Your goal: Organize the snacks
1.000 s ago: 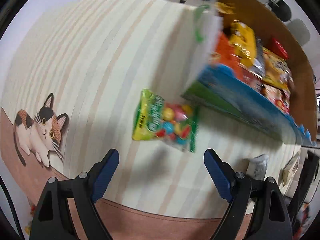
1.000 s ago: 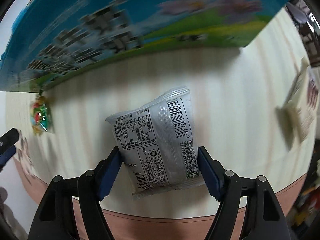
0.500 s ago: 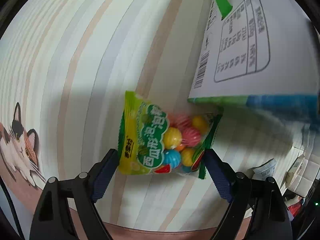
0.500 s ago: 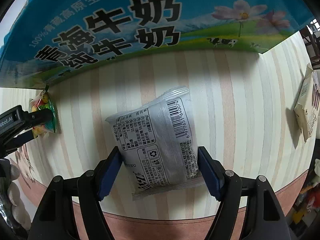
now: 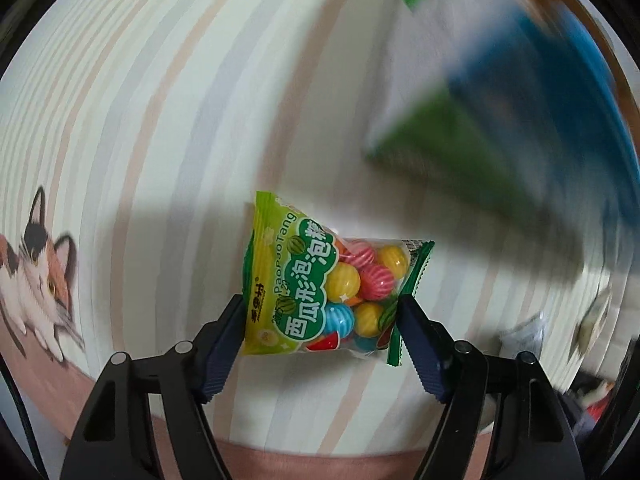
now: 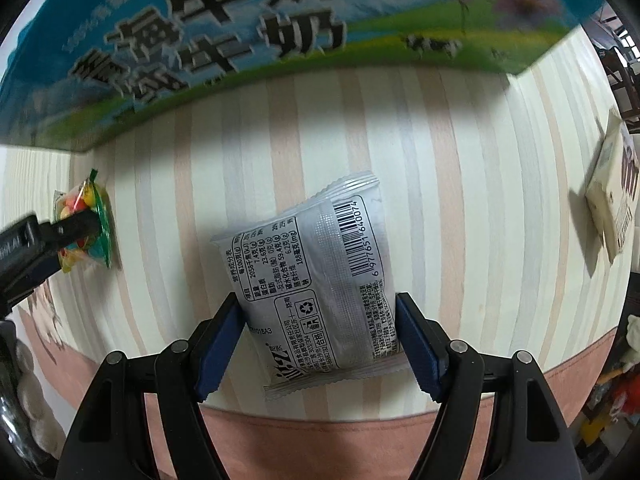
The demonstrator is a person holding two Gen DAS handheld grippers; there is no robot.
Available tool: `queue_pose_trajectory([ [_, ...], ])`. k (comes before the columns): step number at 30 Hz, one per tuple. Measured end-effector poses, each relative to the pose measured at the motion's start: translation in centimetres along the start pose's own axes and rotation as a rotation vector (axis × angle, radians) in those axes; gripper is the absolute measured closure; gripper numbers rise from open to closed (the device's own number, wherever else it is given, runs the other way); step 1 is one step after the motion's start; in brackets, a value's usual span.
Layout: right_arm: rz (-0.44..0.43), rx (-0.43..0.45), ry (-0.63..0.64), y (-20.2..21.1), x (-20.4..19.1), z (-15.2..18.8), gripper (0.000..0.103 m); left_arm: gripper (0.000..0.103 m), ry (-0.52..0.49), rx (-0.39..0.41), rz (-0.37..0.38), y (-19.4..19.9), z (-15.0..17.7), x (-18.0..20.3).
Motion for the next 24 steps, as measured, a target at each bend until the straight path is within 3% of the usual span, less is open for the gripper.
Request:
queue_pose_trajectory([
  [6, 0.007, -0.078, 0.028, -0.3, 1.8, 2.4, 0.026, 0.029, -0.119, -0.056, -0.046, -0.7, 7.3, 1.8],
  [8, 0.012, -0.084, 0.031, -0.4, 2.2, 2.6, 0.025, 0.027, -0.134, -0.056, -0.064, -1.0, 8.3, 2.2],
  [19, 0.040, -0.082, 0.041, -0.3, 1.5, 0.4, 0.024, 0.020, -0.166, -0.085, -0.137, -2.2, 5.8, 6.2],
  [24, 0.049, -0.074, 0.050, -1.0, 1.0, 2.5, 0.024, 0.022, -0.145, -0.084, -0.134, -1.8, 4.5, 7.2],
])
Point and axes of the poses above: each gripper's, at about its wrist camera, not at the fingertips, and y roughly against the way its jaws point, x to its right, z to its underside, the point moved 4 cm from there along -y, roughly the way its jaws point, and after that the axes turned 6 degrees about -z, right-handed, at the moved point
